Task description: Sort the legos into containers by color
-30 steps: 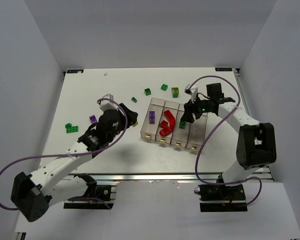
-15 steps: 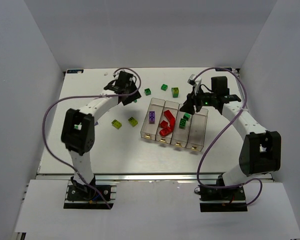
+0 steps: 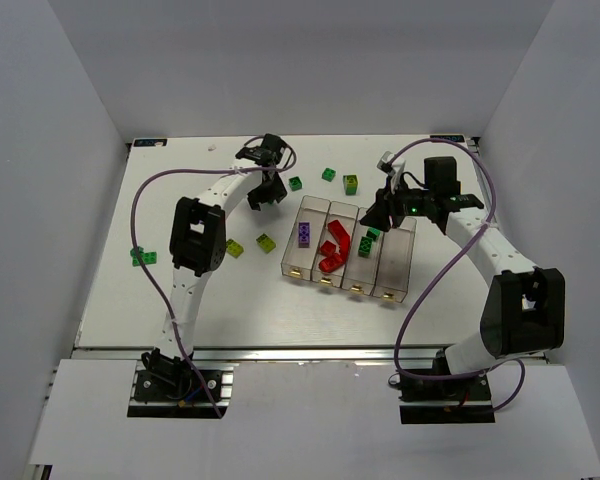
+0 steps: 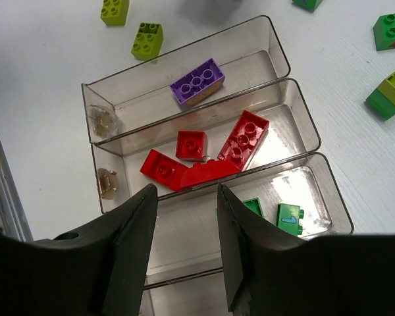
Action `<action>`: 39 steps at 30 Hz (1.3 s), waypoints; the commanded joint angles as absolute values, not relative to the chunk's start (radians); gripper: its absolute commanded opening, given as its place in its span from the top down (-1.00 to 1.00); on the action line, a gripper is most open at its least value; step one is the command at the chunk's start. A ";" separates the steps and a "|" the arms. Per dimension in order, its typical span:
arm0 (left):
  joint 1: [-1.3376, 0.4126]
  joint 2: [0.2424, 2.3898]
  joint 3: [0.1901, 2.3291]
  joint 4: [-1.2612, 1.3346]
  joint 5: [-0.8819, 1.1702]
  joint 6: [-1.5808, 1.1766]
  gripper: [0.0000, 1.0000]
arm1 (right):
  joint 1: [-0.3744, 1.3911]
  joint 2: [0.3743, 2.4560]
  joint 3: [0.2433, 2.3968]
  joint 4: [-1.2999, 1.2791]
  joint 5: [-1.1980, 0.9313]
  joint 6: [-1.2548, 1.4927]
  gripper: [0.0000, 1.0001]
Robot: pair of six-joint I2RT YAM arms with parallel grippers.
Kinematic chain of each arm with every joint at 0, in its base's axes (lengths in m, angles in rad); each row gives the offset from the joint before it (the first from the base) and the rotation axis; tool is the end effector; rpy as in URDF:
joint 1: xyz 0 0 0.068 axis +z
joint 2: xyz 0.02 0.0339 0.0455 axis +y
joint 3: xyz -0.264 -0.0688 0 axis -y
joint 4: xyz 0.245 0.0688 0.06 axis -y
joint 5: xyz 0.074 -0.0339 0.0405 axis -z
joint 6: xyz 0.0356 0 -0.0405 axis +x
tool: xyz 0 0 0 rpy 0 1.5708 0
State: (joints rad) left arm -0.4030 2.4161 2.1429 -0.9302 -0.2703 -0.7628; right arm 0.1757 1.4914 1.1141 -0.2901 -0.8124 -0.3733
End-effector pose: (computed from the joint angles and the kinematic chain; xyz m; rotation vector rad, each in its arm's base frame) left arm 0.4715 -0.1907 0.1793 -0.5479 2.6331 0.0303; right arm 0.3167 0.0825 0.2812 -0.9714 1.8648 0.7825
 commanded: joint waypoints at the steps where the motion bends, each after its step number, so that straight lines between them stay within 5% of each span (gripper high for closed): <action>1: -0.396 2.388 2.177 -0.983 -0.307 -0.765 -0.35 | 0.167 1.466 1.117 -0.262 -0.831 -0.367 0.05; 22: -0.379 2.479 2.241 -0.880 -0.301 -0.749 -0.23 | 0.166 1.470 1.114 -0.261 -0.836 -0.357 0.02; 39: -0.376 2.468 2.209 -0.853 -0.301 -0.736 0.23 | 0.167 1.470 1.114 -0.259 -0.839 -0.356 0.02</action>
State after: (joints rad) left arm -0.3813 2.4916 2.2116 -0.8803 -0.2905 -0.7452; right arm 0.1703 1.4914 1.1141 -0.2867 -0.8146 -0.3656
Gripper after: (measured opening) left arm 0.400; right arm 0.491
